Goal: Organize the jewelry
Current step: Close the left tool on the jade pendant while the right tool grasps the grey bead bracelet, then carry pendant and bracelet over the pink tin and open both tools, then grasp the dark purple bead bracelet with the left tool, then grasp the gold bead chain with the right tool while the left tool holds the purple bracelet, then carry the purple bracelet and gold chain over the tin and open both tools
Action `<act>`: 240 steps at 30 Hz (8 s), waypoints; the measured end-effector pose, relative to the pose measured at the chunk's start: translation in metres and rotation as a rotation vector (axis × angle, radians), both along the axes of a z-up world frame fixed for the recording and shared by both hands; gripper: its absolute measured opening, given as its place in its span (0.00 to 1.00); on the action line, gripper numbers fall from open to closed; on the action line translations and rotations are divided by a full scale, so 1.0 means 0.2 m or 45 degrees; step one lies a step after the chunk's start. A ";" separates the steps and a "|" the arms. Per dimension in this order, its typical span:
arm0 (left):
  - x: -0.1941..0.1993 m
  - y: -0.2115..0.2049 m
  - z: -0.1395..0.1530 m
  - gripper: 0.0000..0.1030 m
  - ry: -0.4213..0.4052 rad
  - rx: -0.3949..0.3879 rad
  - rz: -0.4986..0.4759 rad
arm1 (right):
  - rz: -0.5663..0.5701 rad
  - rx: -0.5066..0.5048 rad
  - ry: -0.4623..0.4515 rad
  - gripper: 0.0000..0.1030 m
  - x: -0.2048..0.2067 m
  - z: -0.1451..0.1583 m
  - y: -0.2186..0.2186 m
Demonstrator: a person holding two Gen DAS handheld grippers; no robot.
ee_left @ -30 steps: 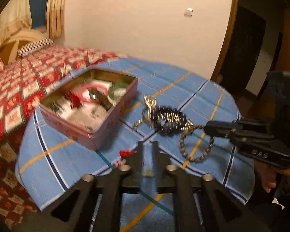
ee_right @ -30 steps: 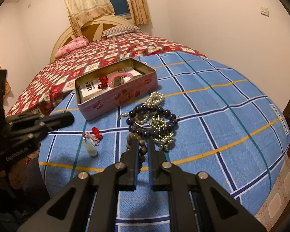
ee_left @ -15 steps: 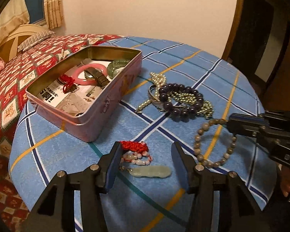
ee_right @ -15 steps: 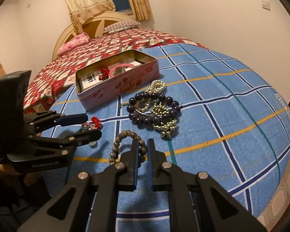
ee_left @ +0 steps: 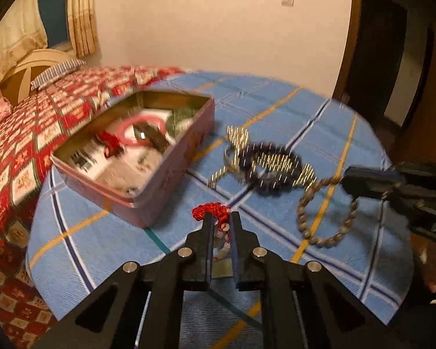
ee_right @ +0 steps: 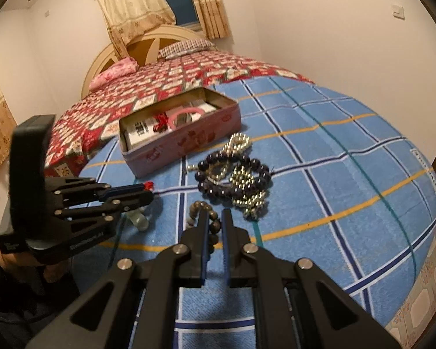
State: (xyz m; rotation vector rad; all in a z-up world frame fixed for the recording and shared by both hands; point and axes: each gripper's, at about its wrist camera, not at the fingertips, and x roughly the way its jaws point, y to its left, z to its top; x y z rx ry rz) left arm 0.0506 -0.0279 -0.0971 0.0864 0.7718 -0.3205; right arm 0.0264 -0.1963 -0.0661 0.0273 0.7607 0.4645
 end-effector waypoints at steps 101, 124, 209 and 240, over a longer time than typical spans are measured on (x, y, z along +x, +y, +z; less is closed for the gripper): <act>0.38 0.24 0.18 0.69 -0.192 0.088 0.234 | -0.115 -0.081 0.011 0.61 0.54 0.06 -0.02; 0.23 -0.23 0.09 0.69 -0.168 0.125 0.039 | -0.219 -0.029 0.062 0.68 0.27 -0.11 -0.21; 0.01 0.05 0.29 0.12 -0.234 -0.162 0.054 | 0.025 -0.030 0.024 0.12 0.13 0.03 0.05; 0.17 0.21 0.55 0.12 -0.413 -0.107 0.102 | 0.111 -0.058 -0.153 0.12 0.33 0.32 0.17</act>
